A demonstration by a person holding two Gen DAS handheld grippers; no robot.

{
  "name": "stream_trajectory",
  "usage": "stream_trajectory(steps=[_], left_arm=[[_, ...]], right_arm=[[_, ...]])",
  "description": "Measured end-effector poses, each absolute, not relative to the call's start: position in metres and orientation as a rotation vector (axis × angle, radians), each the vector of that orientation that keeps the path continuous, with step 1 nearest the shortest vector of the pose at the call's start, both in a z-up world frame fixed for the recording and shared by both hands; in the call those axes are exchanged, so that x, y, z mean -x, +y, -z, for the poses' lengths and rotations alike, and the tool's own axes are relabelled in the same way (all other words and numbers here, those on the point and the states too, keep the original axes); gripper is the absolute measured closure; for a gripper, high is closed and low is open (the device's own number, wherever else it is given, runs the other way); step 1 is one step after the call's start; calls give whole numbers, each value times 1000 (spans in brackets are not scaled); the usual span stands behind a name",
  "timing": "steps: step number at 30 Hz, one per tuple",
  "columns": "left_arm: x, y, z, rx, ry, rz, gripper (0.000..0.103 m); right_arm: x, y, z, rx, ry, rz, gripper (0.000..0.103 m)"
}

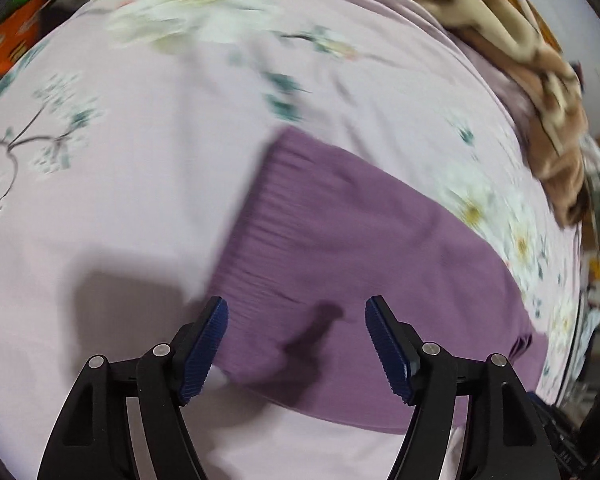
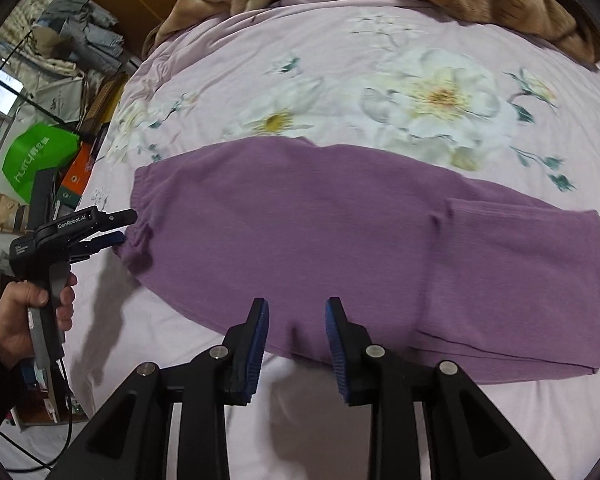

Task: Fold clothes
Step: 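Move both open tools toward the ribbed waistband end of the pants, then grasp the ribbed waistband with the left tool and fold it over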

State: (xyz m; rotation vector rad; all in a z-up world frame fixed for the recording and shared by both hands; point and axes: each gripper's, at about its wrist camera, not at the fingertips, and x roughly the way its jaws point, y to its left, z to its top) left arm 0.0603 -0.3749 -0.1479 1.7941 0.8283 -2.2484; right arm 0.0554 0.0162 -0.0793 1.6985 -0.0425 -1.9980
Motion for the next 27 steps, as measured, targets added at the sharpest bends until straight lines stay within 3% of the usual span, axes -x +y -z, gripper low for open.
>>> stream_trajectory(steps=[15,17,19,27], left_arm=[[-62,-401,202,-1972,931,2360,33],[-65,-406,204,-1966,971,2368,38],[-69,-413,204,-1962,1017,2365,54],[-71,-423,205,-1965,1074,2391,68]], right_arm=[[-60,-43,91,-1732,-1,1974,73],[-60,-49,93,-1734,-4,1968,73],[-61,-54,94,-1732,-6,1963,73],[-63,-71,98,-1720,5,1938,73]])
